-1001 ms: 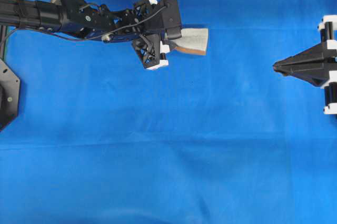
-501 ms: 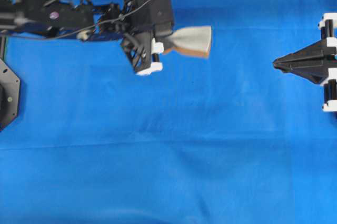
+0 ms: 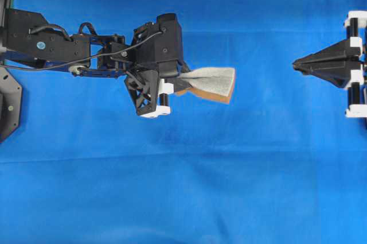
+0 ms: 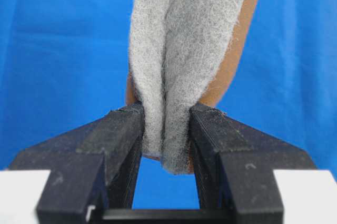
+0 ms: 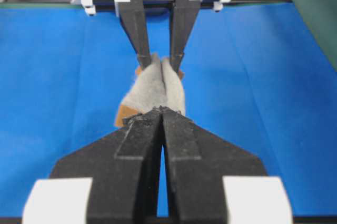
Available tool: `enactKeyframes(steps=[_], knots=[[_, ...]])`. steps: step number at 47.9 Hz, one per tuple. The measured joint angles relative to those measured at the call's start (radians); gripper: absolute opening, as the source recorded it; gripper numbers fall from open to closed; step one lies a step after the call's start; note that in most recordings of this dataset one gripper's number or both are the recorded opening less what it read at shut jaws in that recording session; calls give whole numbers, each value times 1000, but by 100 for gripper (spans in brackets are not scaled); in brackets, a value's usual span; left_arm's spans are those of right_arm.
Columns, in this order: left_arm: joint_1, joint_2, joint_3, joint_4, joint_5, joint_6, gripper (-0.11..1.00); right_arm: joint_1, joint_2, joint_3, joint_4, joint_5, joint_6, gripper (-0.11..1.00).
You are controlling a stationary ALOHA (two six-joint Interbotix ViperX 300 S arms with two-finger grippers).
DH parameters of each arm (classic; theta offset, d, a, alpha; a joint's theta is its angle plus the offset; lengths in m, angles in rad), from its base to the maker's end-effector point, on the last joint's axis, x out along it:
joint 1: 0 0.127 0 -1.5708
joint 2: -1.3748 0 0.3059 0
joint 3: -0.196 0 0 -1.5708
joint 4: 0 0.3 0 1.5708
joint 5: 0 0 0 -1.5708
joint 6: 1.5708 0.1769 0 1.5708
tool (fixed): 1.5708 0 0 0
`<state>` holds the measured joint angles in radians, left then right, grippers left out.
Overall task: Hand over the sponge with the left arm and wipe it with the right arm.
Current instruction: 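Carry the sponge toward the right gripper and grasp its far end with right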
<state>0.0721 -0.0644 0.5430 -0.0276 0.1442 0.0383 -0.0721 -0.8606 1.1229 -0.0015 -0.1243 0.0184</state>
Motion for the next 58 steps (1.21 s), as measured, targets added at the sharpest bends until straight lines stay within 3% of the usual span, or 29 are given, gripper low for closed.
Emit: enactKeyframes(steps=[12,21,26,43,58], knots=[[0,0,0,0,0,11,23,-2,100,-48,0,6,54,4],[0,0,0,0,2,11,23,-2,219,-118,0,11,84,58],[0,0,0,2,0,11,23,-2,279,-156,0,20,86,73],[0,0,0,0,0,11,21,-2,476,-279,5,40,143,74],[0,0,0,3,0,38,21,-2,624,-385,6,130,147,74]])
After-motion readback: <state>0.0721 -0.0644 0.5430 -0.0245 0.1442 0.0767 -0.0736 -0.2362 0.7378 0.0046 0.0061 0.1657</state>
